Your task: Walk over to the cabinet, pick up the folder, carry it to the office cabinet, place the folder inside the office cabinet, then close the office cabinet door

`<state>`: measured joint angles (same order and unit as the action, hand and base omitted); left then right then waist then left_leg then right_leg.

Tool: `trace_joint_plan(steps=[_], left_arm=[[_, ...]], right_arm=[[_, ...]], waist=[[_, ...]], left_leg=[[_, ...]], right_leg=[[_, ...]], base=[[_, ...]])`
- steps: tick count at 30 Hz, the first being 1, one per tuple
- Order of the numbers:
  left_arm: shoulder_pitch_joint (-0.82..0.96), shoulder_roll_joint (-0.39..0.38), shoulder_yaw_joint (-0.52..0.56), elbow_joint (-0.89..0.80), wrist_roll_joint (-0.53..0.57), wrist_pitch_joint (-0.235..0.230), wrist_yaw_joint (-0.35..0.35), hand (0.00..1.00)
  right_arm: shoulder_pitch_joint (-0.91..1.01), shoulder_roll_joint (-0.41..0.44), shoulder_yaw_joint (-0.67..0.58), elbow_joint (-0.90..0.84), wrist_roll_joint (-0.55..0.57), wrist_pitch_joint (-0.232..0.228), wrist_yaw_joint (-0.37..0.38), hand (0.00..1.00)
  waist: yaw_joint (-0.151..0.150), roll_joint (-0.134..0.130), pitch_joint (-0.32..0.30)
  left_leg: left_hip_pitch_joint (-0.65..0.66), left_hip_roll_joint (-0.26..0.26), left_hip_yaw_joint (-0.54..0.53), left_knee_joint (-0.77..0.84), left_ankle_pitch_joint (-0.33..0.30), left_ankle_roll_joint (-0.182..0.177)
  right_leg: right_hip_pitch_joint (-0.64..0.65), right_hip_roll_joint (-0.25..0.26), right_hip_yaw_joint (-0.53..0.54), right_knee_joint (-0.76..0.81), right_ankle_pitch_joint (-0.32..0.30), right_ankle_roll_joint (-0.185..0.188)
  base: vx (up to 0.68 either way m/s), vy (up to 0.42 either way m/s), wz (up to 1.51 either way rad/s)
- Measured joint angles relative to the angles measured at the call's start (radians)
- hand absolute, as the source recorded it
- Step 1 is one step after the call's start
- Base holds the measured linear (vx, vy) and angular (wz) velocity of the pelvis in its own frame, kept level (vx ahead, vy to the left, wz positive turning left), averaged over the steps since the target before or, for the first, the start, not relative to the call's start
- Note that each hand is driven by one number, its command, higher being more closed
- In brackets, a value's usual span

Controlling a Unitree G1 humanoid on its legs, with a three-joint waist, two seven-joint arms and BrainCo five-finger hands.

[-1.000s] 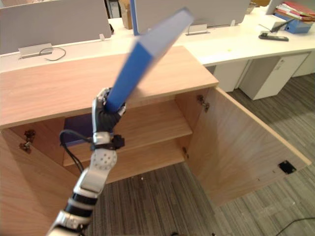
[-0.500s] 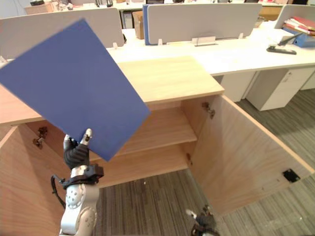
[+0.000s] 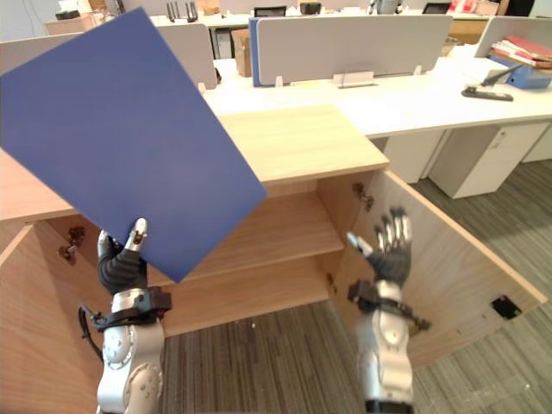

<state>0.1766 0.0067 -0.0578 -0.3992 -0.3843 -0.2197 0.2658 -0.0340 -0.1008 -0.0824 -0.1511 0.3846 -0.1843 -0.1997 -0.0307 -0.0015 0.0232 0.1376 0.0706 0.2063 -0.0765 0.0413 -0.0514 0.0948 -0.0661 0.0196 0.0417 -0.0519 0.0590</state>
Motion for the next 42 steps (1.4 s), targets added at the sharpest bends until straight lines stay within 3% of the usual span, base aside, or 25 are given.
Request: trace_joint_plan(steps=[6, 10, 17, 26, 35, 42], left_arm=[[-0.046, 0.024, -0.052, 0.027, 0.047, 0.016, -0.037, 1.00], [-0.046, 0.067, -0.113, 0.044, 0.091, 0.026, -0.064, 1.00], [-0.053, 0.104, -0.158, 0.045, 0.115, 0.027, -0.077, 1.00], [-0.092, 0.131, -0.178, 0.049, 0.123, 0.022, -0.055, 1.00], [-0.096, 0.172, -0.194, 0.058, 0.122, 0.018, -0.039, 1.00], [-0.096, 0.215, -0.194, 0.077, 0.122, 0.027, -0.036, 1.00]], right_arm=[[-0.208, -0.167, 0.099, 0.005, 0.194, -0.016, 0.088, 0.00], [-0.378, -0.325, 0.236, 0.076, 0.355, -0.014, 0.175, 0.00], [-0.580, -0.443, 0.400, 0.230, 0.506, -0.001, 0.218, 0.00], [-0.771, -0.574, 0.555, 0.309, 0.538, 0.013, 0.220, 0.00], [-0.807, -0.655, 0.634, 0.313, 0.538, 0.028, 0.219, 0.00], [-0.808, -0.722, 0.702, 0.313, 0.534, 0.069, 0.219, 0.00]], waist=[[0.012, -0.001, 0.000], [0.015, 0.000, 0.000], [0.022, 0.000, -0.001], [0.027, 0.001, -0.001], [0.027, 0.006, -0.004], [0.026, 0.010, -0.007]], left_leg=[[-0.014, -0.001, -0.019, 0.012, -0.003, 0.005], [-0.013, -0.001, -0.022, 0.014, -0.003, 0.005], [-0.012, -0.005, -0.024, 0.014, 0.000, 0.008], [-0.013, -0.005, -0.024, 0.012, 0.001, 0.010], [-0.015, -0.005, -0.024, 0.010, 0.003, 0.009], [-0.021, -0.005, -0.023, 0.009, 0.005, 0.009]], right_leg=[[0.007, -0.002, -0.017, 0.000, 0.000, 0.000], [0.011, -0.003, -0.019, 0.001, 0.000, 0.000], [0.010, -0.006, -0.020, 0.003, 0.000, 0.000], [0.009, -0.006, -0.020, 0.003, 0.001, 0.000], [0.006, -0.006, -0.020, 0.003, 0.001, 0.000], [-0.001, -0.006, -0.020, 0.002, 0.003, -0.003]], base=[[-0.01, 0.000, 0.08], [-0.04, 0.009, 0.02], [-0.03, 0.009, 0.01], [0.00, 0.001, 0.00], [-0.01, 0.003, 0.00], [0.00, 0.000, 0.00]])
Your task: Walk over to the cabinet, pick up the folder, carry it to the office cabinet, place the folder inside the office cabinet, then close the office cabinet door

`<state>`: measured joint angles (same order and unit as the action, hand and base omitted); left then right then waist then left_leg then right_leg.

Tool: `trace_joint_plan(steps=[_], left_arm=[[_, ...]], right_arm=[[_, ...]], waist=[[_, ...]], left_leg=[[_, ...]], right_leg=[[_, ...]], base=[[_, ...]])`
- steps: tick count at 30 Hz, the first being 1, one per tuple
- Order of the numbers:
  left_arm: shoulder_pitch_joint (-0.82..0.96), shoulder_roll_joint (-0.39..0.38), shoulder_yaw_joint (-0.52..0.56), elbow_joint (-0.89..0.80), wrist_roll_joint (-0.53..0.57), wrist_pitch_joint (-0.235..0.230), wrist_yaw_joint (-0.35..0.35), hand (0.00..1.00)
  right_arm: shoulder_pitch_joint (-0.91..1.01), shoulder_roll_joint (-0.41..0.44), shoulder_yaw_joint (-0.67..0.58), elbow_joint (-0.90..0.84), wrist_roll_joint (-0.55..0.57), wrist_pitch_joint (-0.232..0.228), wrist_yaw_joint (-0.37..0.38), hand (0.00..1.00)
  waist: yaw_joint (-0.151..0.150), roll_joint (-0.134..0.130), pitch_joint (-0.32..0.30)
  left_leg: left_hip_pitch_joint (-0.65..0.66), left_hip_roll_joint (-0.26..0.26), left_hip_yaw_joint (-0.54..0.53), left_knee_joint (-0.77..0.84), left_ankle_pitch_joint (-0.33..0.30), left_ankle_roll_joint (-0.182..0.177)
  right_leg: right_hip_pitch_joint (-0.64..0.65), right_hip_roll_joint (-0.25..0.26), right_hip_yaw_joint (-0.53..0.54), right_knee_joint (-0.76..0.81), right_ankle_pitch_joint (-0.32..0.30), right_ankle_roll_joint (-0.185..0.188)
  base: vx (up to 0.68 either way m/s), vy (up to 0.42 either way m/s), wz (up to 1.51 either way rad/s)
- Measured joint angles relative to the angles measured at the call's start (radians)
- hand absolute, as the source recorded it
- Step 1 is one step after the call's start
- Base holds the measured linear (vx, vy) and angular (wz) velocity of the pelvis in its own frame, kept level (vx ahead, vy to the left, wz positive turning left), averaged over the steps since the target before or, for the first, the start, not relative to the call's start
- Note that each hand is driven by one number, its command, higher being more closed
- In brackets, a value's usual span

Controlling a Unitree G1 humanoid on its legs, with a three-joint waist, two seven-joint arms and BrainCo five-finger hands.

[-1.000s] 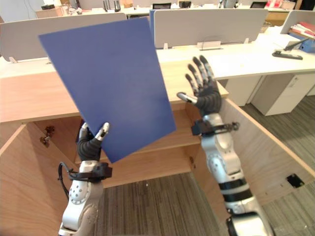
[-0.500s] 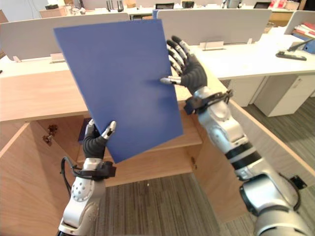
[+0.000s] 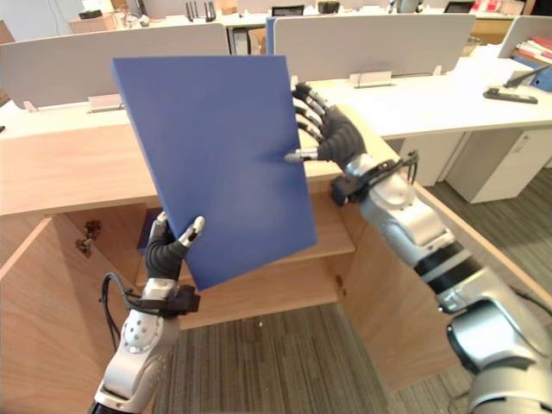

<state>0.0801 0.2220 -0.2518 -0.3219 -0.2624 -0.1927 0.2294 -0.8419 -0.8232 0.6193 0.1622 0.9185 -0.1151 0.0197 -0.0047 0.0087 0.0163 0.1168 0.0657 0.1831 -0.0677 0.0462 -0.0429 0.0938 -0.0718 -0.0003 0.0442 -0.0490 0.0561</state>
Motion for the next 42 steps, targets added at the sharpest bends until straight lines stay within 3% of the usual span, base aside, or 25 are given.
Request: trace_joint_plan(steps=[12, 18, 24, 28, 35, 36, 40, 42], left_arm=[[0.000, 0.019, 0.002, 0.000, -0.007, 0.019, 0.005, 1.00], [0.000, 0.020, 0.001, 0.000, -0.039, 0.022, 0.004, 1.00], [-0.010, 0.013, 0.005, -0.001, -0.070, 0.022, 0.004, 1.00], [-0.033, -0.012, 0.011, -0.004, -0.075, 0.021, 0.004, 1.00], [-0.038, -0.042, 0.050, -0.027, -0.074, 0.020, 0.000, 1.00], [-0.038, -0.043, 0.057, -0.027, -0.074, 0.020, 0.000, 1.00], [-0.038, -0.046, 0.077, -0.027, -0.074, 0.020, -0.007, 1.00], [-0.038, -0.045, 0.090, -0.027, -0.074, 0.007, -0.013, 1.00]], right_arm=[[0.099, 0.005, 0.010, 0.000, 0.001, 0.009, 0.002, 0.00], [0.137, 0.016, 0.011, 0.009, 0.045, 0.008, 0.039, 0.00], [0.249, 0.154, -0.060, 0.031, 0.083, -0.014, 0.047, 0.00], [0.319, 0.304, -0.147, 0.041, 0.083, -0.048, 0.048, 0.00], [0.366, 0.426, -0.198, 0.070, 0.082, -0.067, 0.037, 0.00], [0.366, 0.435, -0.200, 0.070, 0.080, -0.067, 0.036, 1.00], [0.361, 0.436, -0.191, 0.070, 0.076, -0.062, 0.058, 1.00], [0.333, 0.396, -0.143, 0.069, 0.082, -0.054, 0.073, 1.00]], waist=[[0.003, 0.019, -0.012], [0.003, 0.026, -0.017], [0.006, 0.026, -0.029], [0.009, 0.026, -0.032], [0.008, 0.025, -0.032], [0.008, 0.024, -0.032], [0.009, 0.018, -0.031], [0.008, 0.011, -0.029]], left_leg=[[-0.002, 0.000, -0.001, -0.001, 0.004, 0.000], [-0.002, 0.001, -0.009, -0.002, 0.008, -0.003], [-0.002, 0.001, -0.018, -0.006, 0.014, -0.003], [0.000, 0.000, -0.021, -0.015, 0.023, -0.003], [0.005, -0.001, -0.025, -0.017, 0.028, -0.001], [0.006, -0.001, -0.025, -0.017, 0.028, -0.001], [0.006, -0.001, -0.025, -0.017, 0.028, -0.001], [0.006, 0.000, -0.025, -0.018, 0.027, -0.001]], right_leg=[[-0.001, 0.000, -0.001, 0.000, 0.003, 0.000], [0.002, 0.001, -0.014, 0.000, 0.003, -0.001], [0.004, 0.001, -0.022, 0.001, 0.003, -0.001], [0.002, 0.001, -0.024, 0.004, 0.004, -0.002], [0.002, 0.000, -0.025, 0.006, 0.005, -0.004], [0.002, 0.000, -0.025, 0.006, 0.005, -0.004], [0.003, 0.001, -0.026, 0.004, 0.006, -0.005], [0.004, 0.001, -0.025, 0.001, 0.008, -0.006]], base=[[0.00, 0.000, 0.00], [0.00, 0.000, 0.03], [-0.01, 0.003, 0.05], [-0.03, 0.008, 0.01], [-0.04, 0.010, 0.01], [-0.04, 0.009, 0.00], [0.00, 0.000, 0.00], [0.00, 0.000, 0.00]])
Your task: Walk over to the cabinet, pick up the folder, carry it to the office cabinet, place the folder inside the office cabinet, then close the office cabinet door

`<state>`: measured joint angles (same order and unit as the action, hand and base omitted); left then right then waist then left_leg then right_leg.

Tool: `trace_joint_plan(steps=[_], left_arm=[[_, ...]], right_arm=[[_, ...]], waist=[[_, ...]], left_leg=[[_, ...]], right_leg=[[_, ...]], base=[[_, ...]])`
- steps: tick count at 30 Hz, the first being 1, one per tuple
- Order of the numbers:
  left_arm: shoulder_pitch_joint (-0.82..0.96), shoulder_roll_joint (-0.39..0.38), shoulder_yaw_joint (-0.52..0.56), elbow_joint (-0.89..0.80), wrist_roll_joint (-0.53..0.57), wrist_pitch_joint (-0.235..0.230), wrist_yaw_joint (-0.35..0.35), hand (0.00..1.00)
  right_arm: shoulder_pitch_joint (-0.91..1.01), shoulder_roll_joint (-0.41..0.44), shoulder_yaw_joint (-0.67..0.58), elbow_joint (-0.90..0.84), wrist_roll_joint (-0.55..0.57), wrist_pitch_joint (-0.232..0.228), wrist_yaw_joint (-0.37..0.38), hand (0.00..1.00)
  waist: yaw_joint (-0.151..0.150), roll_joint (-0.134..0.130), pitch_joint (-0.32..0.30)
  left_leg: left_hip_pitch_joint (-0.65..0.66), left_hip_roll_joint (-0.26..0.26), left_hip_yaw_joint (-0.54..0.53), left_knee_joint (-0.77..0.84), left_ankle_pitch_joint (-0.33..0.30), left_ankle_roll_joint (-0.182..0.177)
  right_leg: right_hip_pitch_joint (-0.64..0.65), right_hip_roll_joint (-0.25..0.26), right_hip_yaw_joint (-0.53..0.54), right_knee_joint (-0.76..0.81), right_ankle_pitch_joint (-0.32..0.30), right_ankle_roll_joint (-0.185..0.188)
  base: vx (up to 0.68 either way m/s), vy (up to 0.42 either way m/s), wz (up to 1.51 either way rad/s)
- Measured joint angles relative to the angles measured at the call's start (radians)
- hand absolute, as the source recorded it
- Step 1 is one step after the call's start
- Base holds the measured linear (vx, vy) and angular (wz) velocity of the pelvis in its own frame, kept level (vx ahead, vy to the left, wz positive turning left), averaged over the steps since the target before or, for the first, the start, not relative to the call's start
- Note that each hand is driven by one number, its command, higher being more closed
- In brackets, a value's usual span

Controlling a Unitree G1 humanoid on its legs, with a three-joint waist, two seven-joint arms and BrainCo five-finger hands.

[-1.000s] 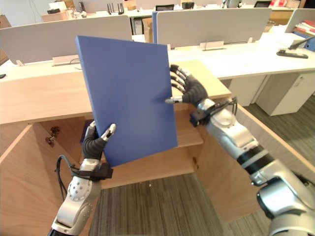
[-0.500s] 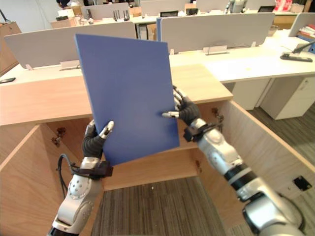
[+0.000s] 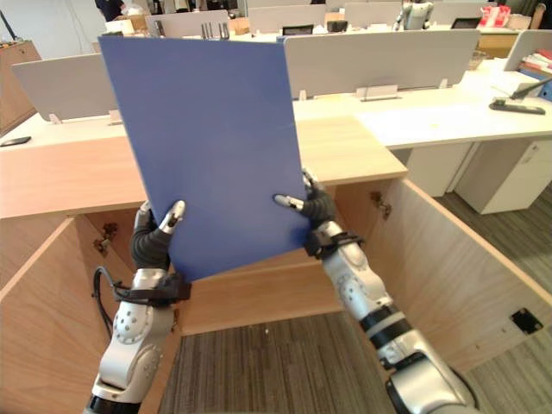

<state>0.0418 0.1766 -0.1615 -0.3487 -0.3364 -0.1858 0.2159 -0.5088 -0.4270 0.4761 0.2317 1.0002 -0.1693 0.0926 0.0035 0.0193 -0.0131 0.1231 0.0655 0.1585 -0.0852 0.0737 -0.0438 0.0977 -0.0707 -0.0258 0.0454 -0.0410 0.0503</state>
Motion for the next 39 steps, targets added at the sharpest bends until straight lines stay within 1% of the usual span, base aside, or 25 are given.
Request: trace_joint_plan(steps=[1, 3, 6, 7, 9, 10, 13, 16, 18, 20, 21, 23, 24, 25, 27, 28, 29, 30, 31, 32, 33, 34, 36, 37, 39], left_arm=[[0.000, 0.000, 0.004, 0.000, -0.001, -0.007, -0.001, 1.00], [-0.004, 0.004, 0.012, -0.002, -0.007, -0.030, -0.005, 1.00], [-0.011, 0.017, 0.018, -0.002, -0.010, -0.045, -0.012, 1.00], [-0.015, 0.024, 0.018, -0.002, -0.010, -0.056, -0.016, 0.00], [-0.024, 0.026, 0.018, -0.002, -0.014, -0.066, -0.021, 0.00], [-0.027, 0.025, 0.020, -0.002, -0.030, -0.081, -0.021, 0.00], [-0.027, 0.019, 0.027, -0.002, -0.057, -0.095, -0.021, 0.00], [-0.027, 0.013, 0.033, 0.012, -0.106, -0.115, -0.023, 0.00], [-0.028, 0.015, 0.033, 0.065, -0.136, -0.121, -0.041, 0.00], [-0.026, 0.018, 0.032, 0.160, -0.169, -0.122, -0.072, 0.00], [-0.017, 0.021, 0.029, 0.237, -0.194, -0.121, -0.107, 0.00], [0.006, 0.027, 0.013, 0.343, -0.208, -0.115, -0.153, 0.00], [0.023, 0.031, -0.003, 0.419, -0.210, -0.101, -0.187, 0.00], [0.032, 0.033, -0.012, 0.456, -0.210, -0.088, -0.205, 0.00], [0.070, 0.028, -0.034, 0.617, -0.207, -0.026, -0.272, 0.00], [0.081, 0.025, -0.035, 0.648, -0.205, -0.014, -0.284, 0.00], [0.097, 0.018, -0.024, 0.776, -0.200, 0.034, -0.305, 0.00], [0.104, 0.014, -0.009, 0.845, -0.195, 0.060, -0.311, 0.00], [0.125, 0.002, 0.042, 0.983, -0.182, 0.107, -0.314, 0.00], [0.150, -0.013, 0.099, 1.098, -0.177, 0.143, -0.314, 0.00], [0.159, -0.022, 0.127, 1.142, -0.173, 0.155, -0.314, 0.00], [0.175, -0.035, 0.189, 1.214, -0.164, 0.165, -0.316, 0.00], [0.184, -0.044, 0.296, 1.315, -0.141, 0.171, -0.314, 0.00], [0.188, -0.045, 0.318, 1.332, -0.130, 0.172, -0.313, 0.00], [0.207, -0.048, 0.362, 1.364, -0.058, 0.177, -0.311, 0.00]], right_arm=[[-0.014, -0.022, 0.022, 0.000, 0.000, 0.005, 0.008, 1.00], [-0.056, -0.092, 0.085, -0.004, 0.001, 0.034, 0.061, 1.00], [-0.070, -0.123, 0.107, -0.017, 0.004, 0.050, 0.081, 1.00], [-0.070, -0.128, 0.107, -0.028, 0.010, 0.051, 0.082, 1.00], [-0.070, -0.141, 0.107, -0.043, 0.023, 0.051, 0.082, 1.00], [-0.069, -0.141, 0.107, -0.051, 0.023, 0.050, 0.082, 1.00], [-0.044, -0.135, 0.103, -0.072, 0.022, 0.049, 0.082, 1.00], [0.027, -0.088, 0.082, -0.078, 0.020, 0.049, 0.082, 1.00], [0.069, -0.066, 0.066, -0.078, -0.003, 0.052, 0.082, 1.00], [0.107, -0.061, 0.066, -0.078, -0.031, 0.061, 0.081, 1.00], [0.141, -0.060, 0.066, -0.078, -0.049, 0.075, 0.081, 1.00], [0.186, -0.060, 0.060, -0.077, -0.079, 0.096, 0.081, 1.00], [0.215, -0.066, 0.059, -0.077, -0.106, 0.112, 0.081, 1.00], [0.231, -0.070, 0.057, -0.077, -0.122, 0.119, 0.081, 1.00], [0.310, -0.101, 0.025, -0.076, -0.188, 0.161, 0.094, 1.00], [0.332, -0.103, 0.007, -0.076, -0.200, 0.166, 0.102, 1.00], [0.412, -0.097, -0.082, -0.078, -0.203, 0.173, 0.143, 1.00], [0.440, -0.084, -0.127, -0.089, -0.202, 0.172, 0.165, 1.00], [0.475, -0.049, -0.215, -0.123, -0.238, 0.162, 0.173, 1.00], [0.497, -0.015, -0.305, -0.131, -0.280, 0.143, 0.159, 1.00], [0.507, -0.005, -0.349, -0.131, -0.300, 0.134, 0.147, 1.00], [0.512, 0.011, -0.433, -0.132, -0.355, 0.124, 0.118, 1.00], [0.514, 0.022, -0.523, -0.132, -0.472, 0.110, 0.075, 1.00], [0.516, 0.021, -0.534, -0.132, -0.505, 0.107, 0.068, 1.00], [0.529, 0.021, -0.545, -0.131, -0.639, 0.105, 0.043, 1.00]], waist=[[0.000, -0.003, 0.001], [0.004, -0.014, 0.004], [0.007, -0.022, 0.005], [0.008, -0.024, 0.006], [0.011, -0.026, 0.007], [0.011, -0.027, 0.008], [0.013, -0.027, 0.008], [0.014, -0.027, 0.008], [0.014, -0.027, 0.008], [0.011, -0.027, 0.009], [0.010, -0.027, 0.011], [0.007, -0.027, 0.013], [0.003, -0.028, 0.017], [0.003, -0.029, 0.020], [-0.001, -0.033, 0.025], [-0.002, -0.034, 0.027], [-0.005, -0.033, 0.035], [-0.012, -0.031, 0.041], [-0.039, -0.028, 0.052], [-0.056, -0.030, 0.053], [-0.058, -0.030, 0.053], [-0.057, -0.030, 0.053], [-0.051, -0.029, 0.053], [-0.051, -0.029, 0.053], [-0.049, -0.028, 0.052]], left_leg=[[0.000, 0.000, 0.000, 0.000, 0.000, 0.000], [-0.001, 0.001, 0.000, 0.000, 0.000, 0.000], [-0.001, 0.002, 0.001, 0.000, 0.000, 0.000], [-0.001, 0.001, 0.001, 0.000, 0.000, 0.000], [-0.001, 0.001, 0.003, 0.000, 0.000, 0.000], [-0.002, 0.002, 0.006, 0.000, 0.000, 0.000], [-0.006, 0.003, 0.007, 0.000, 0.000, 0.000], [-0.012, 0.004, 0.007, 0.001, 0.000, 0.000], [-0.016, 0.005, 0.006, 0.004, 0.000, 0.000], [-0.017, 0.007, 0.005, 0.004, 0.000, -0.001], [-0.018, 0.010, 0.006, 0.004, 0.000, -0.001], [-0.018, 0.013, 0.006, 0.004, 0.000, -0.001], [-0.018, 0.015, 0.006, 0.004, 0.000, -0.001], [-0.018, 0.016, 0.006, 0.004, 0.000, -0.001], [-0.020, 0.019, 0.007, 0.003, -0.001, -0.001], [-0.020, 0.020, 0.005, 0.003, -0.001, -0.002], [-0.023, 0.020, 0.004, 0.002, -0.001, -0.002], [-0.024, 0.019, 0.004, 0.002, -0.002, -0.002], [-0.024, 0.019, 0.006, 0.001, -0.002, -0.003], [-0.024, 0.019, 0.007, 0.000, -0.003, -0.004], [-0.023, 0.019, 0.007, 0.000, -0.004, -0.005], [-0.023, 0.018, 0.007, 0.000, -0.005, -0.007], [-0.020, 0.018, 0.007, 0.000, -0.005, -0.007], [-0.020, 0.018, 0.006, 0.000, -0.005, -0.007], [-0.019, 0.017, -0.001, 0.001, -0.005, -0.007]], right_leg=[[0.001, 0.000, 0.000, -0.001, 0.001, 0.000], [0.006, 0.001, 0.002, -0.004, 0.004, 0.000], [0.006, 0.002, 0.003, -0.004, 0.004, 0.000], [0.004, 0.002, 0.003, -0.004, 0.004, -0.001], [-0.001, 0.002, 0.005, -0.004, 0.005, -0.001], [-0.002, 0.002, 0.007, -0.006, 0.006, -0.002], [-0.005, 0.004, 0.009, -0.009, 0.009, -0.003], [-0.006, 0.005, 0.009, -0.009, 0.009, -0.003], [-0.005, 0.005, 0.008, -0.018, 0.012, -0.005], [-0.003, 0.007, 0.008, -0.035, 0.020, -0.007], [-0.001, 0.010, 0.008, -0.041, 0.023, -0.008], [-0.001, 0.013, 0.008, -0.043, 0.023, -0.008], [-0.001, 0.016, 0.008, -0.043, 0.023, -0.008], [-0.001, 0.017, 0.008, -0.043, 0.023, -0.008], [-0.004, 0.021, 0.009, -0.043, 0.023, -0.008], [-0.004, 0.021, 0.008, -0.043, 0.023, -0.008], [-0.007, 0.021, 0.007, -0.043, 0.023, -0.008], [-0.008, 0.021, 0.007, -0.043, 0.023, -0.008], [-0.010, 0.021, 0.008, -0.042, 0.023, -0.008], [-0.011, 0.021, 0.009, -0.041, 0.023, -0.008], [-0.011, 0.021, 0.009, -0.041, 0.022, -0.007], [-0.011, 0.020, 0.011, -0.041, 0.022, -0.006], [-0.009, 0.020, 0.011, -0.041, 0.021, -0.006], [-0.008, 0.019, 0.011, -0.041, 0.021, -0.006], [-0.005, 0.019, 0.004, -0.041, 0.021, -0.006]], base=[[0.00, 0.000, 0.00], [0.00, 0.000, 0.00], [0.00, 0.000, 0.00], [0.00, 0.000, 0.00], [0.00, 0.000, -0.02], [0.00, 0.000, -0.04], [0.00, 0.000, -0.01], [0.00, 0.000, 0.00], [0.00, 0.000, 0.00], [-0.04, 0.012, 0.00], [0.00, 0.000, 0.00], [0.00, 0.000, 0.00], [0.00, 0.000, 0.00], [0.00, 0.000, 0.00], [0.00, 0.000, 0.00], [0.00, 0.000, 0.00], [0.00, 0.000, 0.00], [-0.01, 0.012, -0.03], [-0.02, 0.014, -0.06], [-0.02, 0.015, -0.06], [0.00, 0.000, 0.00], [0.00, 0.000, 0.00], [0.00, 0.000, 0.00], [0.00, 0.000, 0.00], [-0.03, 0.007, 0.05]])
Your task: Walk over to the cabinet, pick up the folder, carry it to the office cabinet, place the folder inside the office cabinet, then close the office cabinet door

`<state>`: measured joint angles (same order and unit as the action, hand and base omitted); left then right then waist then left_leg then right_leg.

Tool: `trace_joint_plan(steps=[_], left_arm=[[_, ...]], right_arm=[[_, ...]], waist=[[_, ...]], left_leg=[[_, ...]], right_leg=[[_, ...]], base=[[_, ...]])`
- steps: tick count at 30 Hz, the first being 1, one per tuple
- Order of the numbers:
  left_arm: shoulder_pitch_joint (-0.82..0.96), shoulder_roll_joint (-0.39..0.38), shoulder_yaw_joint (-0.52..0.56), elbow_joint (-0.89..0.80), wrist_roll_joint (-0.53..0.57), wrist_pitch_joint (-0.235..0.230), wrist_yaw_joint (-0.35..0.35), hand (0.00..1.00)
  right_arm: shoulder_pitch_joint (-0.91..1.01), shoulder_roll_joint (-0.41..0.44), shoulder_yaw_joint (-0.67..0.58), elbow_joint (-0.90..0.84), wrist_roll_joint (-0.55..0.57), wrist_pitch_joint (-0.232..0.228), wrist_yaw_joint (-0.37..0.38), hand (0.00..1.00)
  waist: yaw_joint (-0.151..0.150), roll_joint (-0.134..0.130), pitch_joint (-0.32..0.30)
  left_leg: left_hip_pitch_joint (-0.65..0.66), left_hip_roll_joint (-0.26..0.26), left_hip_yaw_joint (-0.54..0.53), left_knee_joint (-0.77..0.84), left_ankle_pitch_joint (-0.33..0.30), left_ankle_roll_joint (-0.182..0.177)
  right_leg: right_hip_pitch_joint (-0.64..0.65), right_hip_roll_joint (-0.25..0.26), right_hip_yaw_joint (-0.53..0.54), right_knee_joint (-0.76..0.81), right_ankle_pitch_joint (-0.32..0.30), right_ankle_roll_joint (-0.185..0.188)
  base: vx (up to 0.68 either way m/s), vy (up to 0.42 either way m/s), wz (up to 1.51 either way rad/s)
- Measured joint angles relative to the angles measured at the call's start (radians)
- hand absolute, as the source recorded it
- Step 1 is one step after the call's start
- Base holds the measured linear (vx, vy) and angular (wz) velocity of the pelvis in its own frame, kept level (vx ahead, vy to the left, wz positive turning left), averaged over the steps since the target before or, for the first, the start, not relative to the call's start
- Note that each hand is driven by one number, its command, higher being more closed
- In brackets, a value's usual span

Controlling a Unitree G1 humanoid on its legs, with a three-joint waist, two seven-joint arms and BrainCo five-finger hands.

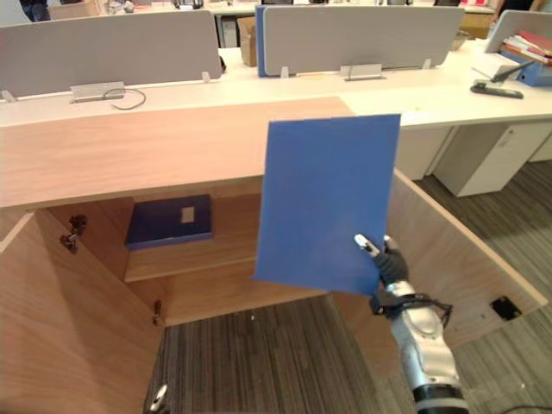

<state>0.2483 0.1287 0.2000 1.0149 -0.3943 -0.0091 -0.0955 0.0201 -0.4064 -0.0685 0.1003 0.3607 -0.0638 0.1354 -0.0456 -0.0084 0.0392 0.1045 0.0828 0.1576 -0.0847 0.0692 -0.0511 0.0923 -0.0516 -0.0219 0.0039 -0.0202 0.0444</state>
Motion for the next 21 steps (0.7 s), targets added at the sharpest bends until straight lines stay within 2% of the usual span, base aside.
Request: trace_joint_plan(steps=[2, 8, 12, 14, 16, 17, 18, 21], left_arm=[[0.007, -0.009, 0.015, 0.011, 0.048, 0.002, -0.001, 0.00], [0.007, -0.012, 0.027, 0.015, 0.047, 0.003, -0.001, 0.00], [0.002, -0.011, 0.022, 0.014, 0.034, 0.002, -0.001, 0.00], [-0.019, -0.007, 0.007, 0.012, 0.021, 0.001, 0.000, 0.00], [-0.044, -0.004, -0.020, 0.008, 0.001, -0.008, 0.002, 0.00], [-0.049, -0.005, -0.022, 0.008, 0.000, -0.009, 0.004, 0.00], [-0.055, -0.005, -0.022, 0.006, 0.000, -0.013, 0.008, 0.00], [-0.058, -0.008, -0.027, 0.007, 0.003, -0.019, 0.023, 0.00]], right_arm=[[0.019, 0.000, 0.001, 0.004, -0.111, 0.001, -0.012, 1.00], [0.024, -0.010, 0.002, 0.027, -0.372, 0.001, -0.023, 1.00], [0.023, -0.039, 0.041, 0.060, -0.488, 0.001, -0.023, 1.00], [0.022, -0.064, 0.078, 0.061, -0.563, 0.000, -0.029, 1.00], [0.011, -0.096, 0.133, 0.065, -0.698, -0.003, -0.041, 1.00], [0.011, -0.105, 0.150, 0.069, -0.732, -0.007, -0.043, 1.00], [0.011, -0.117, 0.187, 0.084, -0.788, -0.012, -0.046, 1.00], [0.003, -0.145, 0.263, 0.122, -0.911, -0.017, -0.048, 1.00]], waist=[[0.004, 0.000, 0.000], [-0.001, 0.001, -0.001], [0.009, 0.000, -0.001], [0.008, 0.000, 0.013], [0.015, 0.016, 0.062], [0.020, 0.020, 0.069], [0.032, 0.018, 0.080], [0.045, 0.027, 0.094]], left_leg=[[-0.001, -0.001, -0.006, 0.000, 0.001, 0.000], [-0.002, -0.015, -0.036, 0.000, 0.002, 0.002], [-0.018, -0.020, -0.046, 0.019, -0.002, 0.007], [-0.080, -0.019, -0.063, 0.121, -0.043, 0.013], [-0.154, 0.013, -0.081, 0.333, -0.139, 0.012], [-0.175, 0.017, -0.088, 0.388, -0.156, 0.012], [-0.214, 0.027, -0.092, 0.486, -0.165, 0.014], [-0.280, 0.038, -0.100, 0.625, -0.146, 0.018]], right_leg=[[0.001, -0.001, -0.003, 0.000, 0.000, 0.000], [0.012, -0.014, -0.030, 0.000, -0.006, 0.007], [0.009, -0.020, -0.034, 0.005, -0.009, 0.008], [-0.008, -0.025, -0.049, 0.029, -0.019, 0.007], [-0.009, -0.013, -0.057, 0.095, -0.063, -0.007], [-0.008, -0.012, -0.058, 0.109, -0.078, -0.014], [-0.008, -0.009, -0.055, 0.131, -0.092, -0.018], [-0.006, -0.008, -0.046, 0.145, -0.099, -0.025]], base=[[-0.03, 0.013, 0.05], [-0.01, 0.020, 0.12], [-0.01, 0.021, 0.09], [-0.04, 0.009, 0.22], [-0.12, -0.009, 0.16], [-0.15, 0.008, 0.02], [-0.09, 0.014, -0.03], [-0.07, -0.018, -0.07]])
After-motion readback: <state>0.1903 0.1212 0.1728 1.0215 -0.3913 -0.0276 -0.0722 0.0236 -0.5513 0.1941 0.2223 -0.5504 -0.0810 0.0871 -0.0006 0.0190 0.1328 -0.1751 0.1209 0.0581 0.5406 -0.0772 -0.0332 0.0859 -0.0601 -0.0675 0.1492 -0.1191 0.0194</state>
